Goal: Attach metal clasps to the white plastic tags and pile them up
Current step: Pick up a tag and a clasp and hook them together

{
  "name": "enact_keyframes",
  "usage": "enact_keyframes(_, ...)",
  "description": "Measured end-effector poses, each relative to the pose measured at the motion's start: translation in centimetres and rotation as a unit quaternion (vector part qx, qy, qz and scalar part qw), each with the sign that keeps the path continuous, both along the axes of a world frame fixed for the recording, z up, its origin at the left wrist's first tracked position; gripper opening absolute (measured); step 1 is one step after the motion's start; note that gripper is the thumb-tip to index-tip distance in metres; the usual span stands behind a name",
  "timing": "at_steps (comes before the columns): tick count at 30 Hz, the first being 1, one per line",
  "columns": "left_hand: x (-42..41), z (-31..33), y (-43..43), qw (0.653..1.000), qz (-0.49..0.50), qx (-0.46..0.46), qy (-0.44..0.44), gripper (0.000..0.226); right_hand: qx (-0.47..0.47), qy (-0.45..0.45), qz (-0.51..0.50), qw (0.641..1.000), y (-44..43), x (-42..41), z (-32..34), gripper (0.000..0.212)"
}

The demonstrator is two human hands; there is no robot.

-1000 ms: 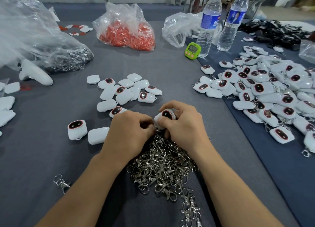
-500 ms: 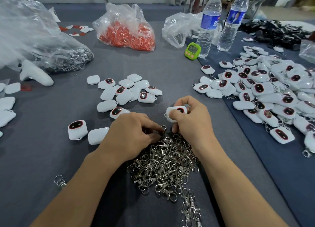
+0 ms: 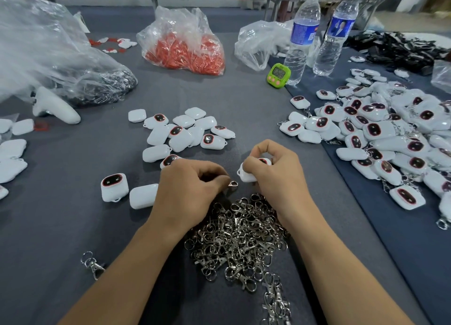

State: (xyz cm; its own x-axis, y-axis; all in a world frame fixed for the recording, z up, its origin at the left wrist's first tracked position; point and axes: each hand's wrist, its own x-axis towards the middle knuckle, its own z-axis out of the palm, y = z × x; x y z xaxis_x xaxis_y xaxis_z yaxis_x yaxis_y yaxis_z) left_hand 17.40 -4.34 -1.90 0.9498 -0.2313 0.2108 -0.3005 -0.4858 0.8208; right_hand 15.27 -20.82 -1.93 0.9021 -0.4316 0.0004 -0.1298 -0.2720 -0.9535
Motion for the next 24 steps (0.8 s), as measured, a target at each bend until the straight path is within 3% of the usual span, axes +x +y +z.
enact_keyframes(7, 0.6, 0.3, -0.6, 0.979, 0.028, -0.194, 0.055, 0.027, -0.076, -0.046, 0.087, 0.992, 0.3, -0.9, 0.5, 0.008)
enact_keyframes(14, 0.6, 0.3, -0.8, 0.976, -0.029, -0.210, 0.043, 0.031, -0.091, -0.092, 0.066, 0.989, 0.9, -1.1, 0.7, 0.017)
enact_keyframes(19, 0.4, 0.5, -0.6, 0.973, -0.016, -0.222, 0.056, 0.038, -0.104, -0.101, 0.037, 0.989, 0.7, -1.1, 0.7, 0.016)
enact_keyframes(24, 0.2, 0.3, -0.6, 0.975, 0.013, -0.211, 0.066, 0.025, -0.116, -0.107, 0.024, 0.987, 1.0, -1.1, 0.6, 0.017)
